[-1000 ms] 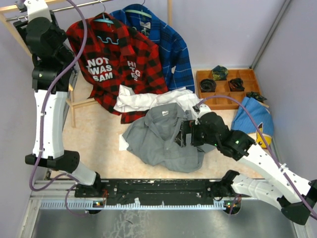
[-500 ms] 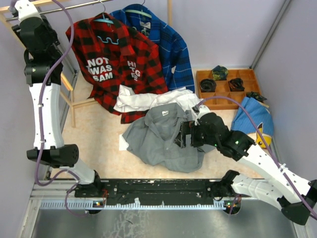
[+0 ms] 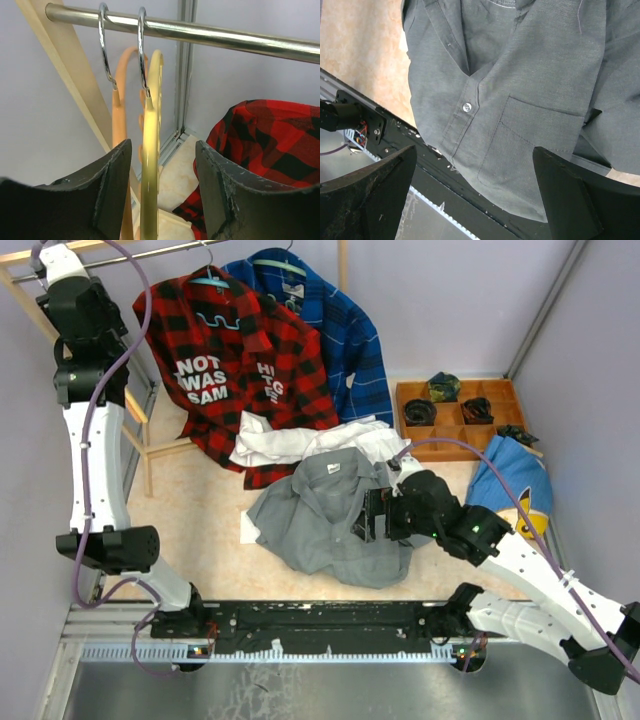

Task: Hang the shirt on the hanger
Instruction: Pick up the hanger from the clothesline.

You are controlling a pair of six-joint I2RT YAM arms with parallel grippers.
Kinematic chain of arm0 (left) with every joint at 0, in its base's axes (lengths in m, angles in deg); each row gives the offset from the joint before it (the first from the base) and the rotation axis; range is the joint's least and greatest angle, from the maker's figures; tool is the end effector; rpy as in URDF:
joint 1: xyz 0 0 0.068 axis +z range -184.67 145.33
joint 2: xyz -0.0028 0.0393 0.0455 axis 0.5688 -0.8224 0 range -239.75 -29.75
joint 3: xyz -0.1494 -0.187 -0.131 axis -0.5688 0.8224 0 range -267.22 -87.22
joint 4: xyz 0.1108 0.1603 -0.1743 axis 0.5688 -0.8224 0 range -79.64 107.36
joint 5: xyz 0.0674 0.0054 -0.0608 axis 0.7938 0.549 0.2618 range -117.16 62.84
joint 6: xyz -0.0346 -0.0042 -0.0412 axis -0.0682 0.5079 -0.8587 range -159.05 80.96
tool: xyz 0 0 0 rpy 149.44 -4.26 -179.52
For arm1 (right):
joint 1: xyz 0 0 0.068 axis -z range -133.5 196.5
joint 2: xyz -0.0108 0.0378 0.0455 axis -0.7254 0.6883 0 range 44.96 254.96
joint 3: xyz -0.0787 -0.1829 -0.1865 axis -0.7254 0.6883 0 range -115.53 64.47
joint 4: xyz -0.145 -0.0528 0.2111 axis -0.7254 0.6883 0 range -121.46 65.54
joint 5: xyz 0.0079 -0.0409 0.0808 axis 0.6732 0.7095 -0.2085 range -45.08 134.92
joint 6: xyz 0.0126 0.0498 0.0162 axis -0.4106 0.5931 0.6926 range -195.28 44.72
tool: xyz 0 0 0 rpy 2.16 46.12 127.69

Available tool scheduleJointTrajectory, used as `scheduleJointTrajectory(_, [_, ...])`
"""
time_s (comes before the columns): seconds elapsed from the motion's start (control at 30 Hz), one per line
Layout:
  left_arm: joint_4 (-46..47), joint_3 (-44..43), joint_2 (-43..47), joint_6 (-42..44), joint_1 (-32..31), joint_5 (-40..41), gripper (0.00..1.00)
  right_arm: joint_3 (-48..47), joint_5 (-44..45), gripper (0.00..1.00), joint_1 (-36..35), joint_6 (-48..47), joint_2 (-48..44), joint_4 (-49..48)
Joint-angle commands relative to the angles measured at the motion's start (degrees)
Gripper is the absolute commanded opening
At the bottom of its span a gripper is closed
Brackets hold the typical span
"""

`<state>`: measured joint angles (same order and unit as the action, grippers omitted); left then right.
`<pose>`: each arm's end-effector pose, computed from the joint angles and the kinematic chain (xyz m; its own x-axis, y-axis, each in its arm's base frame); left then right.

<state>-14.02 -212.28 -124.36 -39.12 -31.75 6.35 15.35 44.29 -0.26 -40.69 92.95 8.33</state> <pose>0.3244 0.0362 0.5509 -0.0154 -0.0020 -0.9999 -0.5938 0.8046 0.0075 0.1180 0.1261 0.3062 -0.7691 0.0107 -0.6390 -0.3616 0.8172 0.4489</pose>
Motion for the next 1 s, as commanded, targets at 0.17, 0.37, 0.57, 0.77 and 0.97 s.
scheduleJointTrajectory(0.17, [-1.2,1.7,-0.6,-0.6,0.8,1.4,0.59,0.3,-1.4,0.99,-0.3,0.2,-0.1,-3.4])
scheduleJointTrajectory(0.37, [-1.1,3.2,-0.1,-0.3,0.9,2.1,0.48,0.3,-1.5,0.99,-0.3,0.3,-0.1,-3.5])
scheduleJointTrajectory(0.57, [-0.7,5.0,1.3,-0.6,1.0,2.3,0.35,1.2,-1.8,0.99,-0.3,1.1,-0.3,-4.0])
scheduleJointTrajectory(0.77, [-0.5,5.7,2.2,-0.9,1.5,1.7,0.19,1.6,-2.0,0.99,-0.3,1.4,-0.7,-3.8])
scheduleJointTrajectory(0.97, [0.1,5.7,3.1,-0.5,1.8,1.5,0.11,2.5,-2.3,0.99,-0.3,1.4,-0.2,-4.1])
